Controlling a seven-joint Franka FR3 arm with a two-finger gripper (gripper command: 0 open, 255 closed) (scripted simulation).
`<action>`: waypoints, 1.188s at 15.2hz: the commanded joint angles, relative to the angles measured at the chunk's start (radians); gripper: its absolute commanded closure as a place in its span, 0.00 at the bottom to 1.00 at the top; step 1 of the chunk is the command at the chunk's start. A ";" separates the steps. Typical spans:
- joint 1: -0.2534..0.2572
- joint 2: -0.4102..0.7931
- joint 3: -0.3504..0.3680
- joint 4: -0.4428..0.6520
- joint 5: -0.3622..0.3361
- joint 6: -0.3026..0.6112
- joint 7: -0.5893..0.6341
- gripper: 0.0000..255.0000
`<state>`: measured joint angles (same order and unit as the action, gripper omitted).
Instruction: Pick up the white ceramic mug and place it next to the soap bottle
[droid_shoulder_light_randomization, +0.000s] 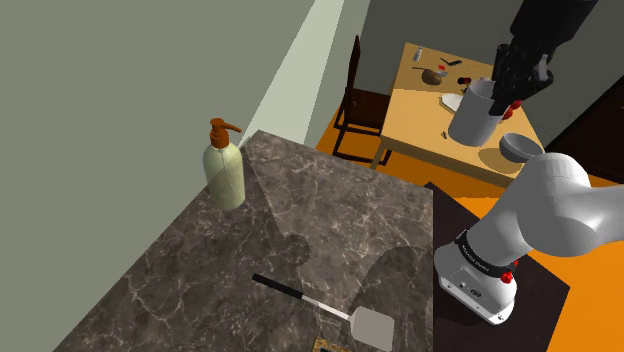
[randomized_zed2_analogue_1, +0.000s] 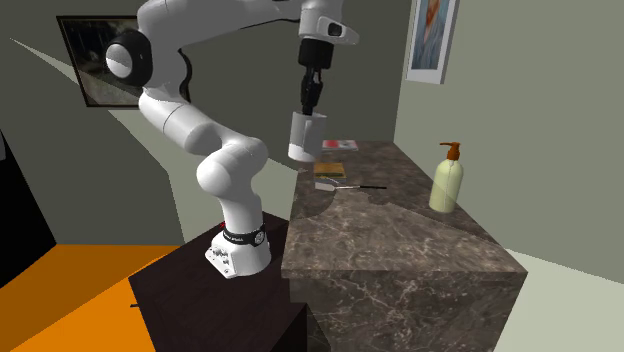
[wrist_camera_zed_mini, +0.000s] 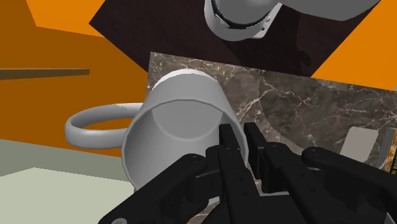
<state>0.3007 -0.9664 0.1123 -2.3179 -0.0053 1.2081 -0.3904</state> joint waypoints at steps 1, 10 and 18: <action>-0.001 0.015 0.000 0.035 -0.001 -0.020 0.000 1.00; -0.008 0.080 -0.003 0.190 -0.009 -0.110 -0.006 1.00; -0.025 0.335 0.121 0.348 0.064 -0.013 0.116 1.00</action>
<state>0.2772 -0.6666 0.2114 -1.9904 0.0463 1.1810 -0.2982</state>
